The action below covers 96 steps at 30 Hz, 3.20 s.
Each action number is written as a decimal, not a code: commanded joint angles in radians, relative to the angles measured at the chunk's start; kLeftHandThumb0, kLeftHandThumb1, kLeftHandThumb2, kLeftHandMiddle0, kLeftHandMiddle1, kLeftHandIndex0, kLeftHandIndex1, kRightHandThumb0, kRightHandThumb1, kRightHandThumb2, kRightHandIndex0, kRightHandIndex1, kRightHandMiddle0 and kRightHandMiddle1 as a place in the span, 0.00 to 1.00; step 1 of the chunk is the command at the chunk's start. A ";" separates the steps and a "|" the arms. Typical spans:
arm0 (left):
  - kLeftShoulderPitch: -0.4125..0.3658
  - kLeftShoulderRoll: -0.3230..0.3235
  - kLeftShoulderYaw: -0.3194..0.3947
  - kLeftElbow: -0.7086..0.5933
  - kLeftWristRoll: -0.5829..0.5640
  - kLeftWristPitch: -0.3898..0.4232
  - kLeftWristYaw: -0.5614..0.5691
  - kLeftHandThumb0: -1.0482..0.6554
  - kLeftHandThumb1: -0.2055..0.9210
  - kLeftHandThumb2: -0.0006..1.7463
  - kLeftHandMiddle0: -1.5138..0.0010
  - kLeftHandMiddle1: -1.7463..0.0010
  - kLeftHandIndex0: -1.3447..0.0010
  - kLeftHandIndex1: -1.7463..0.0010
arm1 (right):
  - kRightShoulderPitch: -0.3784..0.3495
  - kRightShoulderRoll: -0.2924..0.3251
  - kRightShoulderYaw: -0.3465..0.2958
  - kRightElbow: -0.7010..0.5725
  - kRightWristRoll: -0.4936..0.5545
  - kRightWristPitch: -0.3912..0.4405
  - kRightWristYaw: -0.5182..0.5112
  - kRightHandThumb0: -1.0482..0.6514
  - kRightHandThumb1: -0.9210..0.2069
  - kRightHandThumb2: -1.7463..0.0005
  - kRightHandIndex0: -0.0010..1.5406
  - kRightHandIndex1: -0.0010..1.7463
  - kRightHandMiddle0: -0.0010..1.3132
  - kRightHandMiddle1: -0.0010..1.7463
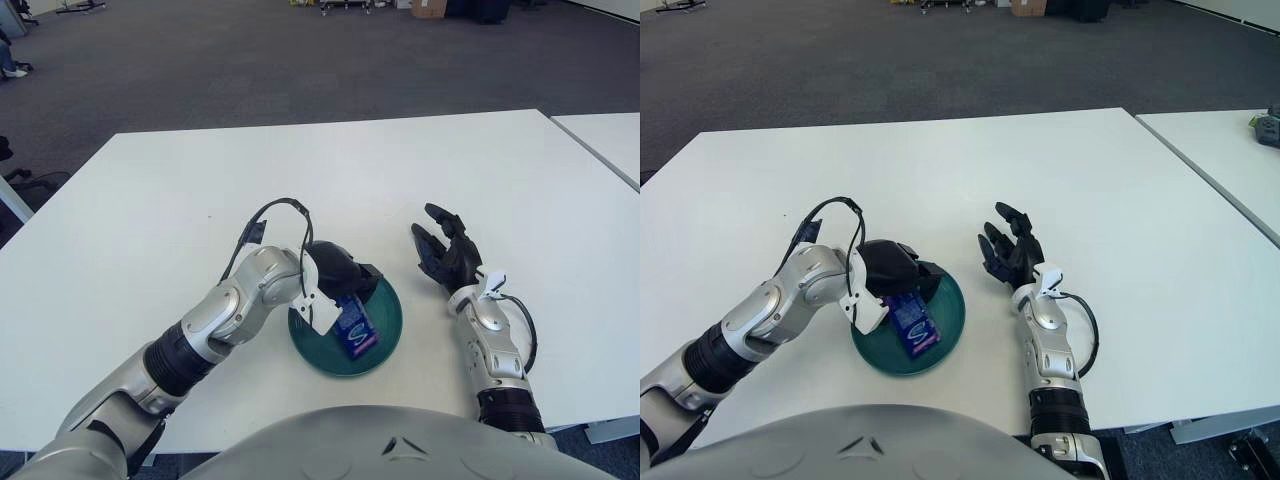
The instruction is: Put the gum into the plate.
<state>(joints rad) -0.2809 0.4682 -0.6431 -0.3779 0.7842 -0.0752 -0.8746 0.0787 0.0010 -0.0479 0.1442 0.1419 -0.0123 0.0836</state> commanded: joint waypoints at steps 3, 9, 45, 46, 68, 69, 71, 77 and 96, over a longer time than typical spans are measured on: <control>-0.021 0.031 0.031 0.050 -0.031 -0.083 0.048 0.08 0.99 0.09 0.86 0.81 1.00 0.49 | 0.072 0.015 0.004 0.058 0.014 0.117 0.000 0.28 0.26 0.67 0.26 0.00 0.00 0.37; -0.010 0.042 0.053 0.066 -0.032 -0.123 0.081 0.03 1.00 0.10 0.88 0.93 1.00 0.70 | 0.081 0.017 0.005 0.045 0.016 0.124 0.000 0.31 0.31 0.63 0.26 0.00 0.00 0.37; 0.699 -0.731 0.617 -0.177 -0.802 0.224 0.831 0.00 1.00 0.45 0.99 1.00 0.96 0.98 | 0.181 -0.029 0.091 0.001 -0.053 -0.055 0.114 0.18 0.01 0.66 0.28 0.00 0.00 0.37; 0.704 -0.751 0.613 -0.176 -0.821 0.221 0.859 0.00 1.00 0.46 0.99 1.00 0.96 0.98 | 0.185 -0.030 0.097 0.000 -0.060 -0.065 0.115 0.18 0.01 0.64 0.27 0.00 0.00 0.37; 0.905 -0.533 0.619 0.140 -0.906 0.022 0.862 0.00 1.00 0.60 0.99 1.00 0.98 0.96 | 0.280 -0.049 0.210 -0.129 -0.185 -0.027 0.056 0.13 0.00 0.43 0.14 0.00 0.00 0.28; 0.910 -0.537 0.611 0.152 -0.904 0.014 0.861 0.00 1.00 0.60 0.99 1.00 0.98 0.95 | 0.282 -0.058 0.217 -0.134 -0.185 -0.026 0.069 0.12 0.00 0.43 0.14 0.00 0.00 0.28; 0.919 -0.547 0.596 0.172 -0.902 -0.004 0.859 0.00 1.00 0.60 0.97 1.00 0.99 0.92 | 0.286 -0.074 0.229 -0.146 -0.190 -0.024 0.088 0.11 0.00 0.42 0.13 0.00 0.00 0.26; 0.949 -0.568 0.535 0.176 -0.902 -0.038 0.845 0.00 1.00 0.59 0.96 1.00 1.00 0.88 | 0.278 -0.114 0.257 -0.180 -0.214 -0.001 0.121 0.09 0.00 0.43 0.09 0.00 0.00 0.19; 0.965 -0.559 0.498 0.121 -0.910 -0.027 0.848 0.02 1.00 0.54 0.95 0.99 1.00 0.80 | 0.258 -0.131 0.256 -0.166 -0.221 0.022 0.109 0.06 0.00 0.49 0.06 0.00 0.00 0.12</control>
<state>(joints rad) 0.6794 -0.0953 -0.1483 -0.2906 -0.1193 -0.1241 -0.0239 0.3045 -0.1094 0.2059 -0.0772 -0.0634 -0.0672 0.1892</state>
